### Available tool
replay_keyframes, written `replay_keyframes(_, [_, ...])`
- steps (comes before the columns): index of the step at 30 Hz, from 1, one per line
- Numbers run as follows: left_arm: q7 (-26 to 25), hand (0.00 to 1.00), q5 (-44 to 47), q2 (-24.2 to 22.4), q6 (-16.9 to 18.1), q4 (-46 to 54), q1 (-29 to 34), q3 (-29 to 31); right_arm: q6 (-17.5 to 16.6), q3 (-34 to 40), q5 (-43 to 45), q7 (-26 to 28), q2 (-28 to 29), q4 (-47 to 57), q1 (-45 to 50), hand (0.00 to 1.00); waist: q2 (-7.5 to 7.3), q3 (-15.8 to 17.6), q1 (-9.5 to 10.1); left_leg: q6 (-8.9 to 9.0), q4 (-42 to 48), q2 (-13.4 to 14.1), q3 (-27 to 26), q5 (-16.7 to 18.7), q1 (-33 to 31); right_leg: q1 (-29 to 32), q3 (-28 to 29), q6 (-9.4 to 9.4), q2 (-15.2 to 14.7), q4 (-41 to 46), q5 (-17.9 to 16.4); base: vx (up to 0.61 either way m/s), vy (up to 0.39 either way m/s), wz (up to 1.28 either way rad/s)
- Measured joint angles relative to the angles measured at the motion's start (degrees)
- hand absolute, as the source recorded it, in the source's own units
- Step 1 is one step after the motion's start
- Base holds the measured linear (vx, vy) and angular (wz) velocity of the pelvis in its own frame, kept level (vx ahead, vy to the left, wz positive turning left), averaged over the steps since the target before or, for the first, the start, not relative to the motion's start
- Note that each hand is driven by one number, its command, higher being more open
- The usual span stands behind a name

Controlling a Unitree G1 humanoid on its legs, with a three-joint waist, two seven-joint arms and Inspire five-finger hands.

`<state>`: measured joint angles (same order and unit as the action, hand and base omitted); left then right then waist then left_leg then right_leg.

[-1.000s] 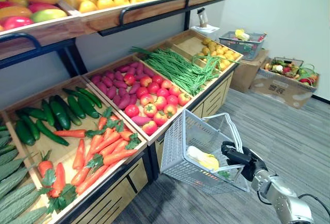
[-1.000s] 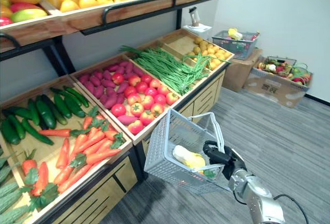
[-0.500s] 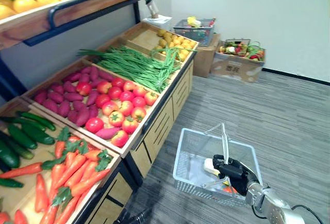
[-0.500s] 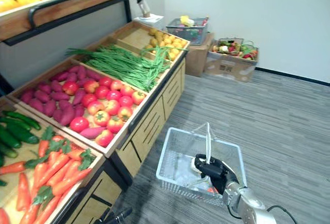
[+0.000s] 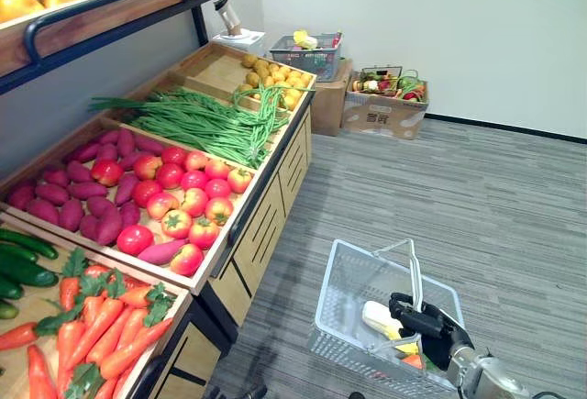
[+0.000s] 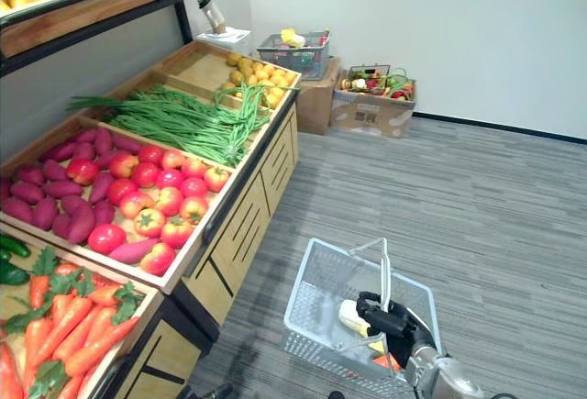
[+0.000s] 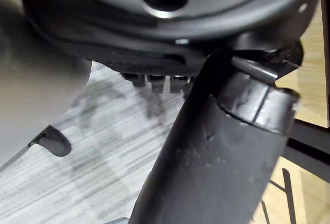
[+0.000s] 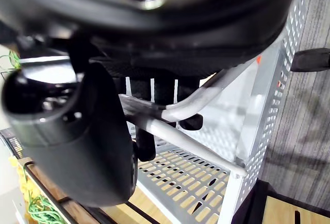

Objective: Pick vegetable in the basket

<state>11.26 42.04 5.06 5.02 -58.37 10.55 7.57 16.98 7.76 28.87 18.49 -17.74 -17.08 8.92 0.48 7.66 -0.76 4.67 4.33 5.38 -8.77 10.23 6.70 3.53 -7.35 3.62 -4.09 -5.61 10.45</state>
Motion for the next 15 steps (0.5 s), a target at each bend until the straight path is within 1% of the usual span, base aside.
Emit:
replay_keyframes(3, [-0.18,1.00,-0.08,0.25,0.01,-0.52,0.26,0.01,-0.08,0.02,0.01,-0.02,1.26,-0.01,1.05,0.00,-0.27,-0.13,-0.07,-0.27,0.54,-0.13,-2.40,0.69,0.15,1.49,2.45,0.04,0.31,1.23,0.16,-0.02,0.019,-0.45])
replay_keyframes(5, [-0.25,1.00,-0.09,0.35,0.03,-0.52,0.27,0.00,-0.08,0.03,0.00,-0.08,1.76,-0.03,1.47,0.00,-0.37,-0.07,-0.14,-0.58,1.68,-0.16,-3.50,1.45,-0.12,3.23,3.62,0.11,0.37,4.12,-0.78,-0.05,0.032,-0.37])
replay_keyframes(6, [-0.32,1.00,-0.11,0.45,0.03,-0.51,0.26,0.00,-0.11,0.03,0.00,-0.09,1.96,-0.02,2.04,0.00,-0.51,0.00,-0.29,-0.87,3.23,-0.16,-4.19,2.38,-0.44,5.44,4.46,0.29,0.22,8.87,-2.75,-0.09,0.045,-0.35])
replay_keyframes(7, [-0.32,1.00,-0.13,0.67,0.04,-0.48,0.27,0.01,-0.13,0.09,0.00,-0.16,2.17,-0.01,2.79,0.00,-1.12,0.26,-0.46,-1.34,5.11,-0.32,-4.64,3.62,-0.64,7.73,4.90,0.41,-0.15,14.51,-4.74,-0.11,0.043,-0.28])
replay_keyframes(9, [-0.33,1.00,-0.66,0.99,0.14,-0.47,0.31,0.50,-0.30,0.24,0.00,-0.36,3.01,-0.01,3.64,0.00,-1.54,0.42,-0.57,-2.04,7.40,-0.19,-5.32,5.10,-1.13,10.48,4.77,0.23,-0.24,20.12,-5.18,-0.09,0.031,-0.29])
replay_keyframes(10, [-0.34,1.00,-1.64,1.70,0.24,-0.46,0.55,0.83,-0.50,0.24,0.01,-0.38,4.13,-0.01,4.40,0.00,-2.66,0.57,-0.71,-2.35,8.46,-0.20,-6.20,5.84,-1.12,11.65,4.54,0.22,-0.51,22.32,-5.18,-0.10,0.034,-0.35])
replay_keyframes(11, [-0.37,1.00,-2.30,2.20,0.24,-0.35,0.79,1.35,-0.58,0.18,0.10,-0.38,4.78,-0.02,4.90,0.00,-3.24,0.80,-0.88,-2.94,9.04,-0.03,-6.49,6.46,-1.06,11.79,3.90,-0.05,-1.08,22.69,-5.35,-0.11,0.048,-0.25])
replay_keyframes(12, [-0.52,1.00,-2.64,2.81,0.18,-0.31,1.27,1.90,-0.58,0.06,0.15,-0.35,5.10,-0.10,5.52,0.00,-3.58,1.13,-1.59,-3.37,9.07,-0.02,-6.49,6.50,-0.46,12.40,2.29,-0.23,-1.96,23.02,-5.93,-0.07,0.027,-0.09])
replay_keyframes(13, [-0.64,1.00,-2.66,3.10,0.14,-0.25,1.37,1.91,-0.57,0.07,0.16,-0.35,5.11,-0.17,5.62,0.00,-3.84,1.29,-2.10,-3.41,9.05,0.08,-6.52,6.47,-0.12,12.46,1.07,-0.75,-2.10,23.15,-6.51,-0.04,0.023,-0.09])
replay_keyframes(14, [-0.96,1.00,-2.66,3.58,-0.12,-0.26,2.06,1.92,-0.64,0.15,0.24,-0.35,5.10,-0.24,5.62,0.00,-4.00,1.25,-2.61,-3.30,9.02,0.54,-7.12,6.53,0.30,12.39,-0.36,-0.55,-1.78,20.32,-6.73,-0.01,-0.003,-0.16])
replay_keyframes(15, [-1.17,1.00,-2.72,3.75,-0.18,-0.25,2.43,1.92,-1.10,0.15,0.34,-0.35,5.09,-0.23,5.62,0.00,-4.22,1.26,-2.60,-3.02,9.04,0.74,-7.70,6.67,0.46,12.40,-0.71,-0.14,-1.59,16.88,-6.44,-0.01,-0.034,-0.25])
